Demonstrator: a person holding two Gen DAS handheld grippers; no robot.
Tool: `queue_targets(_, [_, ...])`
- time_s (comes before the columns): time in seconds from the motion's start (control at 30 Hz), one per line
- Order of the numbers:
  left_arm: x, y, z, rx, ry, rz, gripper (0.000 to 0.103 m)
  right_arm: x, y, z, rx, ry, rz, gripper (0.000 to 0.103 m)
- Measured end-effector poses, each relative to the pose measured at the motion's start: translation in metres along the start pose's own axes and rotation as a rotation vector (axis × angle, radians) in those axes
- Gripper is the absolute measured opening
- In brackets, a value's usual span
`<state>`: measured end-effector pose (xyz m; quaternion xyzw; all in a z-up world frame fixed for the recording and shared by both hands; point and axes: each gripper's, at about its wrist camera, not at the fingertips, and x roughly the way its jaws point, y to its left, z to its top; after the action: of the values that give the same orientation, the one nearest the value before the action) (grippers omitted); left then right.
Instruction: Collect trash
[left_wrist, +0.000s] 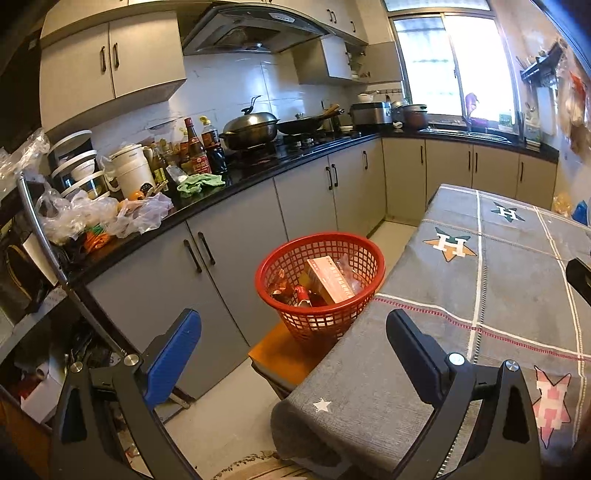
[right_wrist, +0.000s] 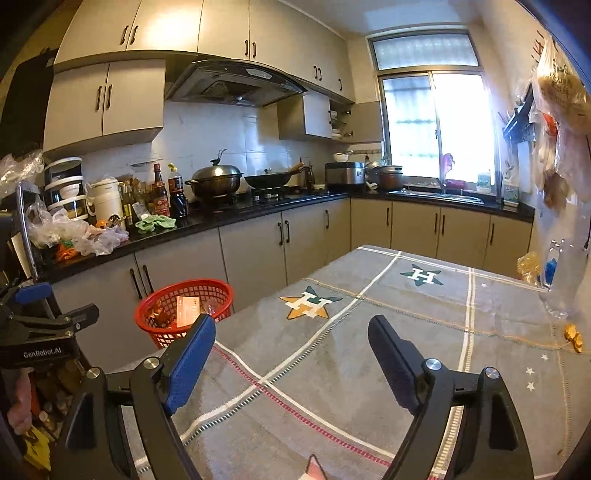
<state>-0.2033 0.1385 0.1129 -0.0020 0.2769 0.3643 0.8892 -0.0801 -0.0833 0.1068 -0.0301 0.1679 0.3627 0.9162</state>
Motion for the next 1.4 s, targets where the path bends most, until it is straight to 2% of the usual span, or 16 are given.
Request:
queue_targets(0.33, [0.001, -0.009, -0.004, 0.037, -0.021, 0.017, 0.1, 0.002, -0.009, -0.003, 0.029, 0.018, 0.004, 0.091])
queue_targets(0.57, [0.005, -0.011, -0.009, 0.024, -0.026, -0.02, 0.1, 0.003, -0.004, -0.005, 0.012, 0.02, -0.002, 0.091])
queue_targets(1.13, [0.061, -0.027, -0.029, 0.024, 0.099, -0.099, 0.1, 0.014, 0.006, -0.012, -0.055, 0.059, -0.046, 0.093])
queue_targets(1.4, [0.072, -0.018, -0.031, -0.002, 0.109, -0.108, 0.1, 0.025, 0.006, -0.014, -0.065, 0.092, -0.071, 0.093])
